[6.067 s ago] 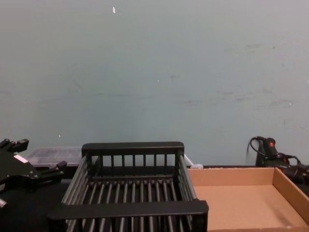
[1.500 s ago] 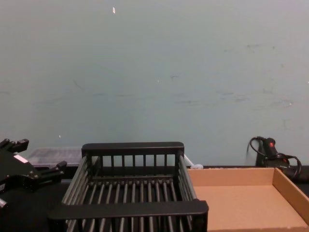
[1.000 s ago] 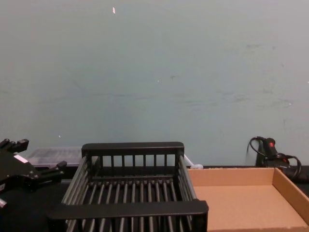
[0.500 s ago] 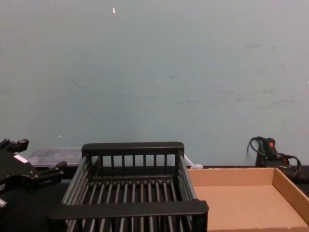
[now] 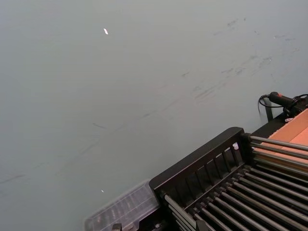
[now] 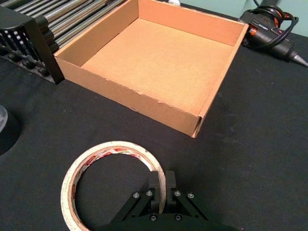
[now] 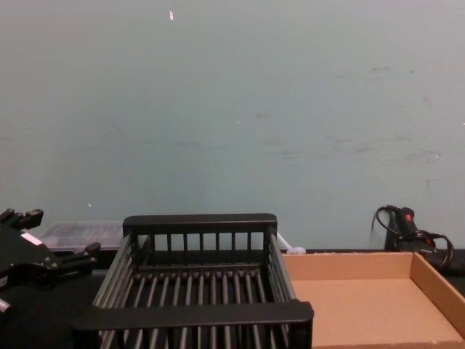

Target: Pick up the white tape and place it into the black box , Pick up the silver tape and place it into the brown box.

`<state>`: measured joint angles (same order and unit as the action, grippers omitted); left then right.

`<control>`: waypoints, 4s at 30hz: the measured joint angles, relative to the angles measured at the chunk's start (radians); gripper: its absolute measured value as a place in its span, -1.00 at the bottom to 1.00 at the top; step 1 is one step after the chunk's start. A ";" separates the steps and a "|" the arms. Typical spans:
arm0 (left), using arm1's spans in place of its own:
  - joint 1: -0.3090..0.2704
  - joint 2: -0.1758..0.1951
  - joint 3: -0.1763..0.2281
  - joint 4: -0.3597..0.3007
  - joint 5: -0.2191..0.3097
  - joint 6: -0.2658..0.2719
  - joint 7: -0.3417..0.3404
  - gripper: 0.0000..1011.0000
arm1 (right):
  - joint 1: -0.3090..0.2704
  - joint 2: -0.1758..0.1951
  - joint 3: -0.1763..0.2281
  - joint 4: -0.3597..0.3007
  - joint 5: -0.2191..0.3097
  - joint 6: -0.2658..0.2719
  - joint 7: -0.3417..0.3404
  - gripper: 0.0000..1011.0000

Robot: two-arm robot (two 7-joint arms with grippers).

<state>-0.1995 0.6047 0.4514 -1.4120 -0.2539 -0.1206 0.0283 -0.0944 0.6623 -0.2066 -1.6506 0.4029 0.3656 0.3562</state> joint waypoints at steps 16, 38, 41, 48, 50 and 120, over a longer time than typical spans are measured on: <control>0.000 0.000 0.000 0.000 0.000 0.000 0.000 0.98 | -0.001 0.000 0.001 0.000 0.000 -0.002 0.001 -0.84; 0.000 0.000 0.000 0.000 0.000 0.000 0.000 0.98 | 0.027 0.010 0.037 -0.061 0.063 -0.029 0.014 -0.84; 0.000 0.000 0.000 0.000 0.000 0.000 0.000 0.98 | 0.061 0.001 0.023 -0.050 0.052 -0.030 0.001 -0.84; 0.000 0.000 0.000 0.000 0.000 0.000 0.000 0.98 | 0.129 -0.021 -0.011 -0.021 0.010 -0.048 -0.008 -0.84; 0.000 0.000 0.000 0.000 0.000 0.000 0.000 0.98 | 0.145 -0.027 -0.018 -0.013 0.000 -0.052 -0.008 -0.84; 0.000 0.000 0.000 0.000 0.000 0.000 0.000 0.98 | 0.571 -0.342 -0.308 0.254 -0.268 -0.076 0.088 -0.84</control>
<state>-0.1995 0.6047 0.4514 -1.4120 -0.2539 -0.1205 0.0283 0.4764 0.3200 -0.5141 -1.3961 0.1345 0.2895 0.4444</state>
